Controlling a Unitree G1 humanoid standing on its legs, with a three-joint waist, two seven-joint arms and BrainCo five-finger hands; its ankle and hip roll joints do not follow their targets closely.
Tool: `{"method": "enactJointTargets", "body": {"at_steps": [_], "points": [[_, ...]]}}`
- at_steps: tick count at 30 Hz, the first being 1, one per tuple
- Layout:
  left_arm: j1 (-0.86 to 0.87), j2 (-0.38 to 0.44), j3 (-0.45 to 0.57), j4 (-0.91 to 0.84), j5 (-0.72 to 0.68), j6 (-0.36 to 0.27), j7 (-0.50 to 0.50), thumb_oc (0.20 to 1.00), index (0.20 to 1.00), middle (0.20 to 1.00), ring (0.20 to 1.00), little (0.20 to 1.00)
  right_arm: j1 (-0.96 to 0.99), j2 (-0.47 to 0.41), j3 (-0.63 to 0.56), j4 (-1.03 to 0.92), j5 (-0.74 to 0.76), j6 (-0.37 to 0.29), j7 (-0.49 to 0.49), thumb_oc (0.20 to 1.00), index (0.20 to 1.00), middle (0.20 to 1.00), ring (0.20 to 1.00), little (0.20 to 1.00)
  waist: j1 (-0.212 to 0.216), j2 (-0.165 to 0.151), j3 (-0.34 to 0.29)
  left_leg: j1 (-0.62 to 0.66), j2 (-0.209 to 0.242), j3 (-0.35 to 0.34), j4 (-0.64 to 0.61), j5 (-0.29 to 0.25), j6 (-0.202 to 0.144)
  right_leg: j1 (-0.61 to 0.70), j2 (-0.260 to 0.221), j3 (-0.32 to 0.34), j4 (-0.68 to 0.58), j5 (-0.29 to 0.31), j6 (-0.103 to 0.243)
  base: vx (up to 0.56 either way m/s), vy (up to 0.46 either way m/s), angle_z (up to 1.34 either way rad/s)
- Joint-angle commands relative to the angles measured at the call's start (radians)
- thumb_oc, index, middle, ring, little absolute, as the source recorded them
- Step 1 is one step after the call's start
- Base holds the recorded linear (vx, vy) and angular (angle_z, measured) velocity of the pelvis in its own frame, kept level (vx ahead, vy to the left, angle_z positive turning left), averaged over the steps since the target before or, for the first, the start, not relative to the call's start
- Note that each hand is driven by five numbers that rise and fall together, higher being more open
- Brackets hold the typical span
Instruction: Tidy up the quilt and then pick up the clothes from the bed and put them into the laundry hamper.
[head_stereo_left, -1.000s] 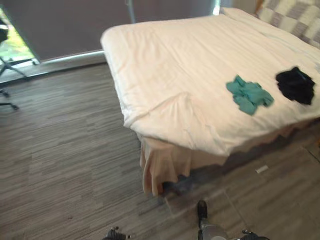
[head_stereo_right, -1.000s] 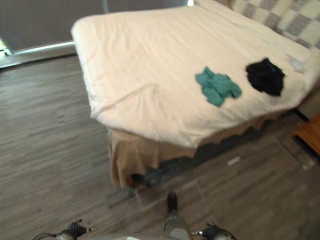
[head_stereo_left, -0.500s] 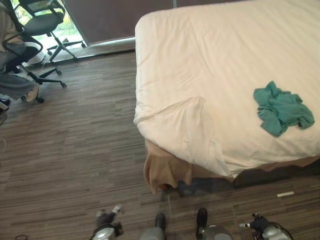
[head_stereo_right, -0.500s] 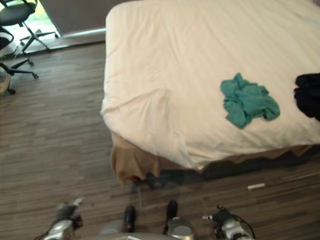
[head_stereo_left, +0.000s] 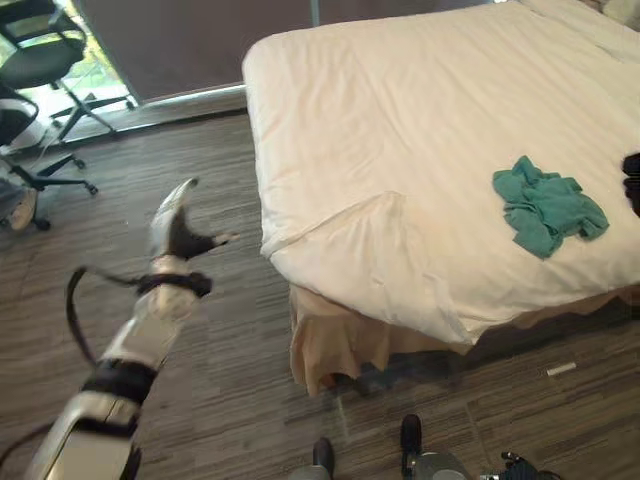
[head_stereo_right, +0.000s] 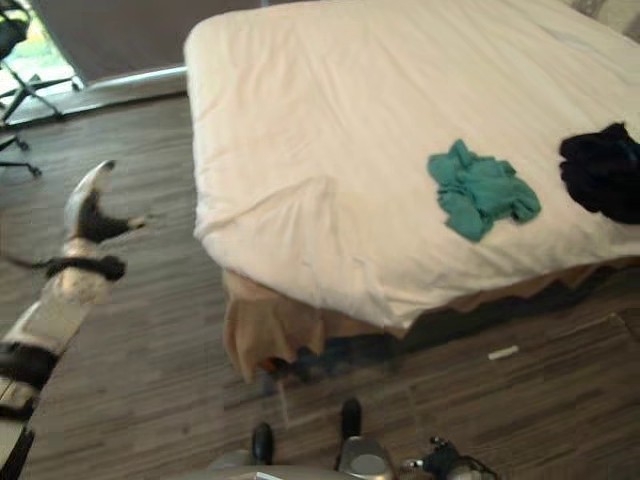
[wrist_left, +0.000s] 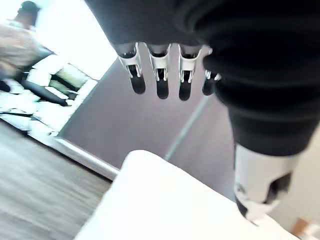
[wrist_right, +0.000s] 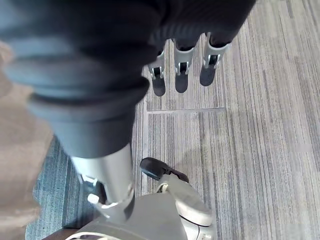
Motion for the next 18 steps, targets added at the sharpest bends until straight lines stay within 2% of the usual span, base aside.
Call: {"method": "enactJointTargets", "body": {"at_steps": [1,7,9,12,13,14,15,16,18], "points": [[-0.244,0.011,-0.117,0.119,0.154,0.022,0.013,1.000,1.000,1.000,1.000,1.000,-0.047,-0.014,0.040,0.057,0.018,0.001,-0.010,1.000,1.000,1.000,1.000,1.000,-0.048,-0.035,0.004,0.043,0.049,-0.016,-0.002,-0.042,-0.043,-0.033,-0.081,0.007,0.028,-0.056,0.118,-0.12,0.048,-0.28],[-0.610,-0.058,-0.410,0.396,0.348,0.098,0.040,1.000,1.000,1.000,1.000,1.000,-0.122,-0.036,0.079,0.024,0.062,-0.024,-0.036,1.000,1.000,1.000,1.000,1.000,-0.096,-0.037,0.082,-0.050,0.032,0.007,0.000,-0.015,-0.034,-0.175,-0.079,0.057,0.061,-0.022,0.129,-0.15,0.035,-0.37],[-0.703,-0.111,-0.476,0.560,0.375,0.124,0.031,1.000,1.000,1.000,1.000,1.000,-0.139,-0.034,0.089,0.001,0.099,-0.039,-0.049,1.000,1.000,1.000,1.000,1.000,-0.110,-0.043,0.111,-0.086,0.032,0.017,0.004,-0.003,-0.034,-0.216,-0.078,0.064,0.062,-0.012,0.133,-0.10,0.005,-0.28],[-0.717,-0.152,-0.514,0.671,0.414,0.141,0.004,1.000,1.000,1.000,1.000,1.000,-0.154,-0.031,0.088,-0.010,0.132,-0.048,-0.053,1.000,1.000,1.000,1.000,1.000,-0.118,-0.048,0.127,-0.096,0.033,0.022,0.006,0.000,-0.033,-0.231,-0.078,0.068,0.064,-0.009,0.134,-0.04,0.009,-0.25],[-0.696,-0.168,-0.520,0.717,0.441,0.153,-0.016,0.931,0.931,0.931,0.931,0.931,-0.156,-0.026,0.085,-0.012,0.148,-0.052,-0.053,1.000,1.000,1.000,1.000,1.000,-0.123,-0.052,0.132,-0.094,0.035,0.027,0.005,-0.001,-0.033,-0.233,-0.077,0.068,0.064,-0.008,0.135,-0.01,0.012,-0.29],[-0.672,-0.184,-0.520,0.759,0.460,0.161,-0.039,0.824,0.824,0.824,0.824,0.824,-0.153,-0.023,0.079,-0.017,0.169,-0.055,-0.051,1.000,1.000,1.000,1.000,1.000,-0.127,-0.054,0.133,-0.088,0.036,0.035,0.004,-0.003,-0.033,-0.232,-0.077,0.071,0.065,-0.009,0.136,0.02,0.008,-0.18],[-0.636,-0.195,-0.510,0.792,0.467,0.170,-0.063,0.495,0.495,0.495,0.495,0.495,-0.146,-0.019,0.067,-0.025,0.196,-0.060,-0.049,1.000,1.000,1.000,1.000,1.000,-0.131,-0.058,0.132,-0.081,0.037,0.039,0.004,-0.005,-0.034,-0.228,-0.075,0.072,0.065,-0.010,0.136,0.01,-0.001,-0.15],[-0.635,-0.197,-0.510,0.793,0.468,0.169,-0.062,0.206,0.206,0.206,0.206,0.206,-0.144,-0.020,0.067,-0.025,0.197,-0.060,-0.049,1.000,1.000,1.000,1.000,1.000,-0.130,-0.057,0.132,-0.079,0.037,0.040,0.004,-0.005,-0.034,-0.227,-0.075,0.073,0.065,-0.010,0.136,0.04,0.002,-0.08],[-0.515,-0.214,-0.459,0.847,0.469,0.175,-0.101,0.200,0.200,0.200,0.200,0.200,-0.131,-0.029,0.016,-0.061,0.258,-0.074,-0.049,1.000,1.000,1.000,1.000,1.000,-0.136,-0.062,0.116,-0.051,0.042,0.054,0.002,-0.018,-0.035,-0.208,-0.074,0.075,0.062,-0.013,0.135,0.04,0.007,-0.08]]}}
